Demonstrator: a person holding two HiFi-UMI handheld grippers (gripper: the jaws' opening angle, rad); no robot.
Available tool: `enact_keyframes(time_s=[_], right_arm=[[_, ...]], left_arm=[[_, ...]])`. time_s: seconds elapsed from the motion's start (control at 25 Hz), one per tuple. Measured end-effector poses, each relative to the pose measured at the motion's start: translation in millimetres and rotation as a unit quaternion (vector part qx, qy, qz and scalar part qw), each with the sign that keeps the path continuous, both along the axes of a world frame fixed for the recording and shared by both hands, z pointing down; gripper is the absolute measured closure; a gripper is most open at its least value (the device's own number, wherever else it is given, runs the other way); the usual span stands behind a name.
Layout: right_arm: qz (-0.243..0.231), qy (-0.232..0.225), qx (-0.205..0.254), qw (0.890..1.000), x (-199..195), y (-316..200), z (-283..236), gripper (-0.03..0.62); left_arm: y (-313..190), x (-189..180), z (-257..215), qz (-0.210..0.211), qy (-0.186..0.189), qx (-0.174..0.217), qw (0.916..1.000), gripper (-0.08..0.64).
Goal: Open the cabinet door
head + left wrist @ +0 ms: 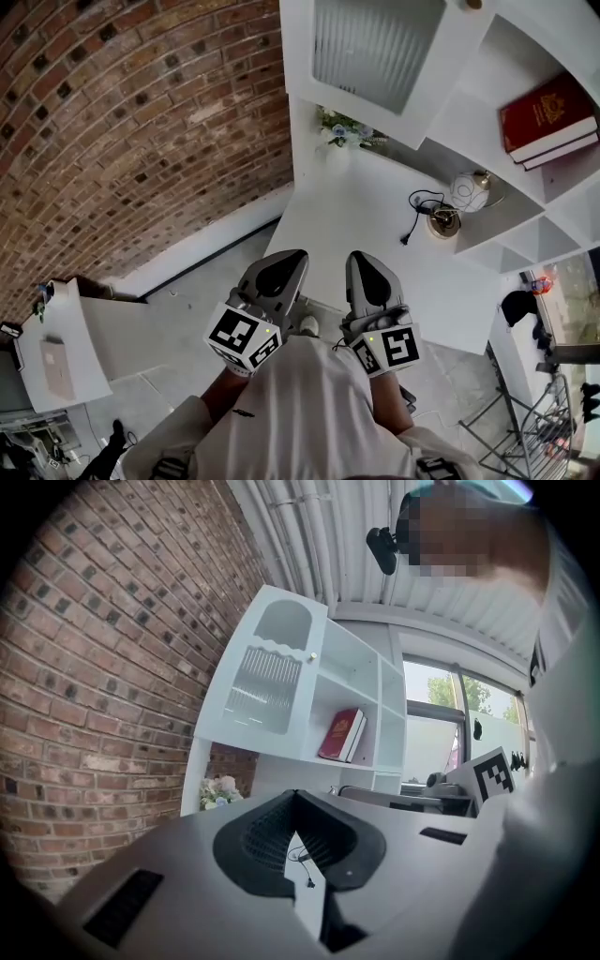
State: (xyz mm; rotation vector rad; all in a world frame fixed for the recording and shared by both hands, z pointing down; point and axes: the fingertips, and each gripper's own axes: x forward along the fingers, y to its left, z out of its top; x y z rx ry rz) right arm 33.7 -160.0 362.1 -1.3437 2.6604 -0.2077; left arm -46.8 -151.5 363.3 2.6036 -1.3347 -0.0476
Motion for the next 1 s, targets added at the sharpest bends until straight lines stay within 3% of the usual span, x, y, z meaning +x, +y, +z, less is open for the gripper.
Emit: enact_keyframes(time_s=[0.32,0.88,1.0], right_arm=[[0.037,-0.009,0.007,0.999,22,-8,-9,0.592],[0.043,0.028,0.043,0.998,44,-27,-18,0.591],[0.046,0.033,0.050,0.997,49,-34,-20,0.564]], left_arm=[[-9,21,-1,0.030,0.008,-0.002,0.9995,0.551],[-31,44,-7,0.052,-0.002,0.014,0.9986,0.551],[-38,49,-9,0.058,-0.005,0.017,0.9982,0.551]])
